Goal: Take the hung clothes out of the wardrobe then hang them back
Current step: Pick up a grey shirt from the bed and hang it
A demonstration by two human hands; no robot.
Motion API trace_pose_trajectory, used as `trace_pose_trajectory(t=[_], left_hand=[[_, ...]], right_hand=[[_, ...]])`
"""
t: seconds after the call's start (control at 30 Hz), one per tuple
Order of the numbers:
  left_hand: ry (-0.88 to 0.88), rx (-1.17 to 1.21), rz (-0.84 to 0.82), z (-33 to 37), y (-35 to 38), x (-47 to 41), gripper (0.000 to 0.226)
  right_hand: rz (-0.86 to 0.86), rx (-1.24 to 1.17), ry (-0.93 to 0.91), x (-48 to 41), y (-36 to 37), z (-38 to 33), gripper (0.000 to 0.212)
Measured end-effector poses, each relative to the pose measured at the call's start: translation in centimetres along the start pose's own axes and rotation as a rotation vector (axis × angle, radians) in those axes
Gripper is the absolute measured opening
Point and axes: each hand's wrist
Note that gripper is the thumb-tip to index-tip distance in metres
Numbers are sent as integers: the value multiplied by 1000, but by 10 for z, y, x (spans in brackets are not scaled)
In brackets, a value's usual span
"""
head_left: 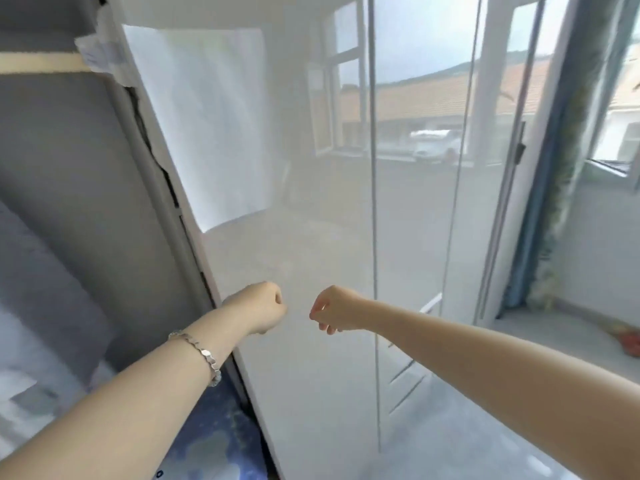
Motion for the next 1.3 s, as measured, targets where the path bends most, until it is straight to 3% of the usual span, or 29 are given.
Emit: trace_pose_trajectory(t=[0.3, 0.63, 0.9, 1.07, 1.23, 1.3], left_hand=[[532, -141, -255, 315, 137, 3, 14], [972, -141, -446, 643, 308, 91, 16], [1223, -214, -565, 805, 408, 157, 11], [1353, -246, -616, 899, 470, 172, 16], [1486, -296, -678, 981, 535, 189, 21], [1548, -349, -684, 1007, 565, 198, 21]], right_hand=[[212, 111, 472, 221, -104, 289, 24], [439, -72, 1012, 512, -155, 533, 24], [582, -378, 1448, 664, -126, 669, 30], [779, -579, 1663, 714, -104, 745, 30], [864, -686, 1878, 747, -76, 807, 37], [886, -754, 1946, 758, -58, 831, 30]])
Point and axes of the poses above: each hand's wrist, its own x-axis away from the middle knuckle, its own y-axis out of the palm, z = x × y, and after that the axes turned 2 degrees about y, right-handed
